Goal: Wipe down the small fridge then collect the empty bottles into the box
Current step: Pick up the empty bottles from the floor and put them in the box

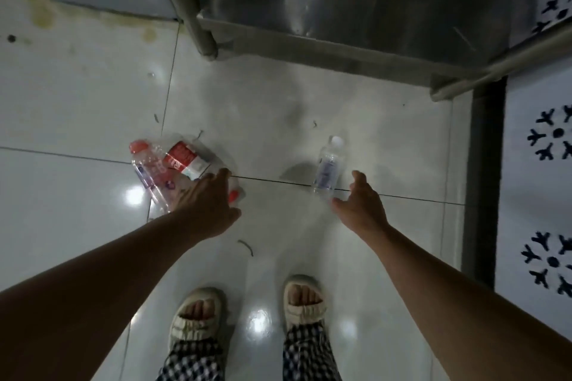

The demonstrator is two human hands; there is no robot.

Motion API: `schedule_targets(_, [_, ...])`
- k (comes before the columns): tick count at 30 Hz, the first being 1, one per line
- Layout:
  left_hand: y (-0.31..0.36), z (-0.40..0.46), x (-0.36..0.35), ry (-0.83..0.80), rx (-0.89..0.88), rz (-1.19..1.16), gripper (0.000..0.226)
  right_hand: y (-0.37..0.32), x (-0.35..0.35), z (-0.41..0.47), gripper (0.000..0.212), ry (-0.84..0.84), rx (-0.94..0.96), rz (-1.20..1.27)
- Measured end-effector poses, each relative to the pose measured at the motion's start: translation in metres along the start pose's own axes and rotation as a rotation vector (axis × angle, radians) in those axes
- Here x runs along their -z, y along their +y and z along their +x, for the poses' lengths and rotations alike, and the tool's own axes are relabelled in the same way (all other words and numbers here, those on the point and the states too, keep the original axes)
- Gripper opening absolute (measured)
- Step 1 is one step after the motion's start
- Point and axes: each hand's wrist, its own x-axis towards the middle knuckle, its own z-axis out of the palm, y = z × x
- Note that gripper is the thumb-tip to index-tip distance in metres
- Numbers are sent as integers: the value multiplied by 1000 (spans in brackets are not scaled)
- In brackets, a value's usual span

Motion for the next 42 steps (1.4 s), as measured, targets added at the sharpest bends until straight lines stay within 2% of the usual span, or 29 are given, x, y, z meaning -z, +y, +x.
schedule_targets(6, [-39,40,-74,114,169,-1,72,19,-61,80,91,26,24,-45])
schedule_targets(12, [-75,64,-121,246,210,-19,70,29,-107,131,104,225,-22,-120])
schedule_targets(15, [-87,63,-131,265,214,-63,70,29,-116,137,102,266,-39,-85])
schedule_targets(19, [-98,48,-128,260,262,-155,69,13,-120,119,92,225,-35,-111])
schedule_targets(24, [-111,33,-118,286,296,-214,64,-28,-131,74,89,120,167,-158])
schedule_targets(26, [-117,32,-120,290,290,-166,61,-43,-141,57,87,90,263,-194])
schedule_targets(31, [-133,50,-138,318,190,151,62,-61,-166,39,82,57,442,-215])
schedule_targets(36, [-140,79,-162,365,117,306,48,-59,-187,48,81,70,433,-201])
schedule_targets(42, [-139,89,-191,362,82,466,50,-51,-192,58,78,114,421,-174])
